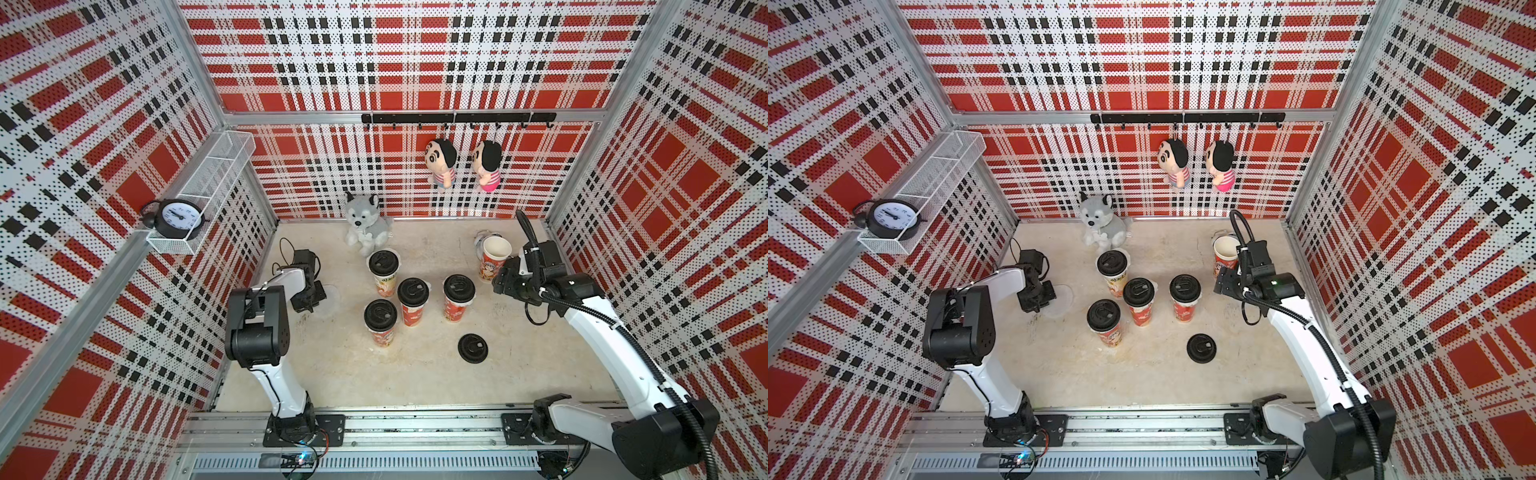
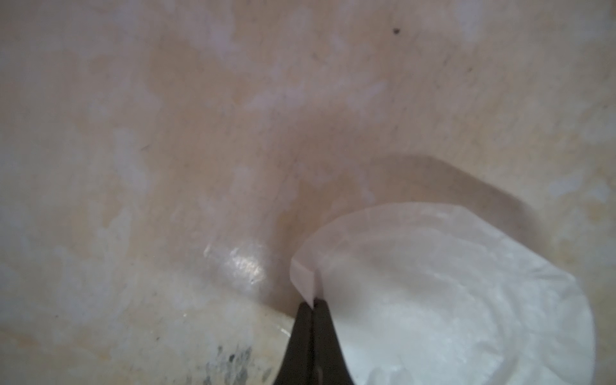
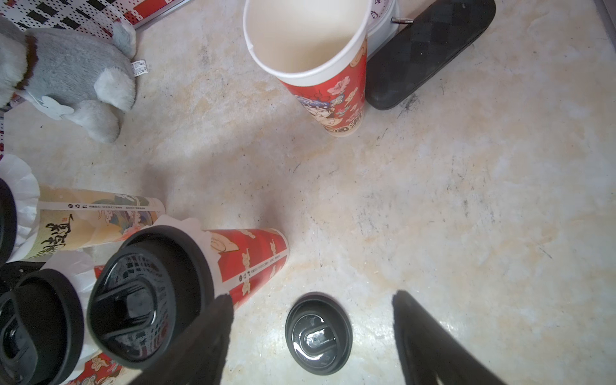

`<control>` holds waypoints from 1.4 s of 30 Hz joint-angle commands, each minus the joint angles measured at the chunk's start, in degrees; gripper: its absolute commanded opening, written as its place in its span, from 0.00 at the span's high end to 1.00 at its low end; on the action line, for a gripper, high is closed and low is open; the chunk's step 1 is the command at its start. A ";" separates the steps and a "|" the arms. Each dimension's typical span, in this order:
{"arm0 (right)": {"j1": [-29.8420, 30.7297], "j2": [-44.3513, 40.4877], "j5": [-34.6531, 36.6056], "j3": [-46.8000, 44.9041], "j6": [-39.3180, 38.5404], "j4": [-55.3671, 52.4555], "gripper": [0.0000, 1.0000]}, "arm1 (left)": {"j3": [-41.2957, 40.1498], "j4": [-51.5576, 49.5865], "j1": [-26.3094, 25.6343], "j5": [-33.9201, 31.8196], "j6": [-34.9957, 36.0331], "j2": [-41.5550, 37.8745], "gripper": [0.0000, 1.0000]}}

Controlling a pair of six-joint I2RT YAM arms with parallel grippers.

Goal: Put the leak-proof paper on the milk tea cups
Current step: Pick up the leak-proof paper from the center of the board, then pick up the cup at the center of the board.

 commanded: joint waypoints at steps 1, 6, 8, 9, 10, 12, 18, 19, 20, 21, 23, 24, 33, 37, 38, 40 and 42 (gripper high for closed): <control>-2.13 -0.77 0.96 1.19 -2.54 -1.65 0.21 | -2.29 -2.08 0.62 1.83 -0.18 0.43 1.00; -4.51 2.90 3.20 7.15 -5.43 -3.89 0.09 | 0.59 -4.36 0.61 3.25 0.50 -5.76 1.00; -4.60 5.42 4.15 9.61 -6.51 -4.36 0.04 | 1.13 -4.85 0.70 3.77 0.68 -8.25 1.00; -4.60 6.99 4.12 10.77 -7.13 -4.24 0.02 | 1.39 -5.11 0.55 4.13 0.79 -9.56 1.00; -4.56 8.30 3.96 11.73 -7.64 -3.94 0.00 | 1.43 -5.21 0.53 4.47 0.88 -10.50 1.00; -4.60 11.55 3.70 13.83 -9.07 -3.07 0.00 | 1.32 -5.48 0.44 5.01 1.05 -12.73 1.00; -4.56 21.72 4.11 21.49 -11.72 -3.30 0.00 | 0.62 -6.06 0.26 6.41 1.32 -18.07 1.00; -4.60 23.43 4.25 22.86 -11.98 -3.60 0.00 | 0.63 -6.19 0.26 6.54 1.32 -18.77 1.00; -4.56 25.08 4.39 24.27 -12.29 -3.81 0.00 | 0.68 -6.24 0.30 6.82 1.32 -19.48 1.00; -4.60 26.77 4.64 25.57 -12.49 -3.98 0.00 | 0.74 -6.28 0.34 6.92 1.32 -20.15 1.00; -4.60 29.61 4.96 27.87 -12.74 -4.66 0.00 | 0.95 -6.28 0.37 7.09 1.32 -21.33 1.00; -4.57 30.76 4.96 28.82 -12.91 -4.69 0.00 | 1.09 -6.49 0.34 7.08 1.32 -21.77 1.00; -4.59 39.33 4.87 35.70 -13.44 -4.91 0.00 | 2.44 -8.03 0.31 6.54 1.32 -23.20 1.00; -4.56 42.37 5.06 38.56 -13.62 -5.13 0.00 | 2.64 -8.46 0.38 6.15 1.32 -23.47 1.00; -4.60 42.97 5.04 39.16 -13.62 -5.31 0.00 | 2.64 -8.54 0.43 6.07 1.32 -23.59 1.00; -4.57 43.87 5.15 39.72 -13.53 -5.42 0.00 | 2.66 -8.65 0.38 5.93 1.32 -23.56 1.00; -4.57 44.37 5.14 39.96 -13.47 -5.21 0.02 | 2.48 -8.73 0.43 5.76 1.32 -23.56 1.00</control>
